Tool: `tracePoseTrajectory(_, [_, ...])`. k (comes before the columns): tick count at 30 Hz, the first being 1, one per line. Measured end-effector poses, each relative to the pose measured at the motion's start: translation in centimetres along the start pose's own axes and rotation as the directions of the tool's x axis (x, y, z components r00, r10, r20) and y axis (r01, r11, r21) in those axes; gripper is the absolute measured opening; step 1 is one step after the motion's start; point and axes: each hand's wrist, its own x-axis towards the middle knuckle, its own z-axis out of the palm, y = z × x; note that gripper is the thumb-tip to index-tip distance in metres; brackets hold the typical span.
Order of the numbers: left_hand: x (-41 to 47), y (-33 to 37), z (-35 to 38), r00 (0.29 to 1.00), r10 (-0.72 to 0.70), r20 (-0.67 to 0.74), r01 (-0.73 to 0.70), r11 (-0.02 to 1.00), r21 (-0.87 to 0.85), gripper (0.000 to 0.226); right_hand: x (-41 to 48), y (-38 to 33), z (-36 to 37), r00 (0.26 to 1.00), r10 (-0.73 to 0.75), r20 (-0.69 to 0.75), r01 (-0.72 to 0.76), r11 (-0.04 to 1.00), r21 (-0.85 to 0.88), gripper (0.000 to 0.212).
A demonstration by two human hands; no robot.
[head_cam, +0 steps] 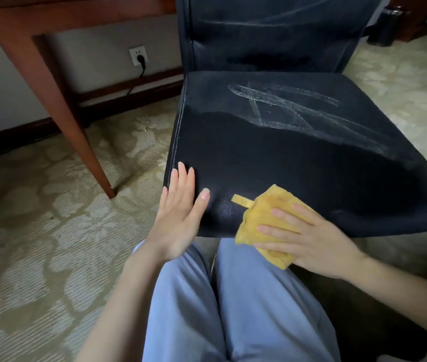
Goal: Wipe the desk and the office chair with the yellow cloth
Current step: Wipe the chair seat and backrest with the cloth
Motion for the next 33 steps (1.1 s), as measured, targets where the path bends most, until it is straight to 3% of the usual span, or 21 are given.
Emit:
tracePoseTrajectory(3, [0.0, -0.2, -0.1, 1.000, 0.015, 0.005, -0.015, 1.000, -0.026, 0.082, -2.7, 1.9, 0.2, 0.999, 0.053, 0.009, -0.053, 0.998, 0.029, 0.059])
tracePoseTrajectory(7, [0.0, -0.4, -0.1, 0.999, 0.032, 0.006, -0.032, 0.999, -0.040, 0.082, -3.1, 3.3, -0.7, 0.982, 0.168, 0.086, -0.182, 0.962, 0.202, 0.045])
tracePoseTrajectory(12, [0.5, -0.6, -0.8, 0.999, 0.024, 0.022, -0.022, 0.996, -0.091, 0.079, 1.0, 3.4, -2.1, 0.910, 0.372, 0.186, -0.415, 0.832, 0.367, 0.047])
tracePoseTrajectory(18, [2.1, -1.2, -3.3, 0.995, -0.082, 0.063, 0.096, 0.959, -0.268, 0.085, 8.0, 2.1, -2.9, 0.864, 0.438, 0.251, -0.504, 0.768, 0.396, 0.051])
tracePoseTrajectory(20, [3.4, -1.5, -4.8, 0.986, -0.151, 0.067, 0.165, 0.924, -0.344, 0.100, 10.0, 1.0, -3.2, 0.883, 0.432, 0.182, -0.467, 0.783, 0.411, 0.049])
tracePoseTrajectory(23, [5.2, -1.9, -6.9, 0.970, -0.226, 0.085, 0.241, 0.913, -0.329, 0.114, 12.6, -0.9, -3.6, 0.948, 0.297, 0.110, -0.315, 0.850, 0.422, 0.052])
tracePoseTrajectory(27, [6.3, -2.1, -7.9, 0.967, -0.237, 0.094, 0.253, 0.935, -0.249, 0.100, 16.9, -2.9, -4.1, 0.989, 0.078, 0.129, -0.122, 0.914, 0.386, 0.043])
tracePoseTrajectory(30, [6.9, -1.8, -7.7, 0.970, -0.243, 0.017, 0.243, 0.970, -0.014, 0.081, 20.3, -3.8, -3.9, 0.981, -0.053, 0.188, 0.002, 0.966, 0.259, 0.037])
tracePoseTrajectory(33, [7.4, -1.3, -6.7, 0.982, -0.190, 0.004, 0.177, 0.922, 0.344, 0.081, 22.5, -4.5, -3.6, 0.955, -0.067, 0.288, 0.052, 0.997, 0.058, 0.045])
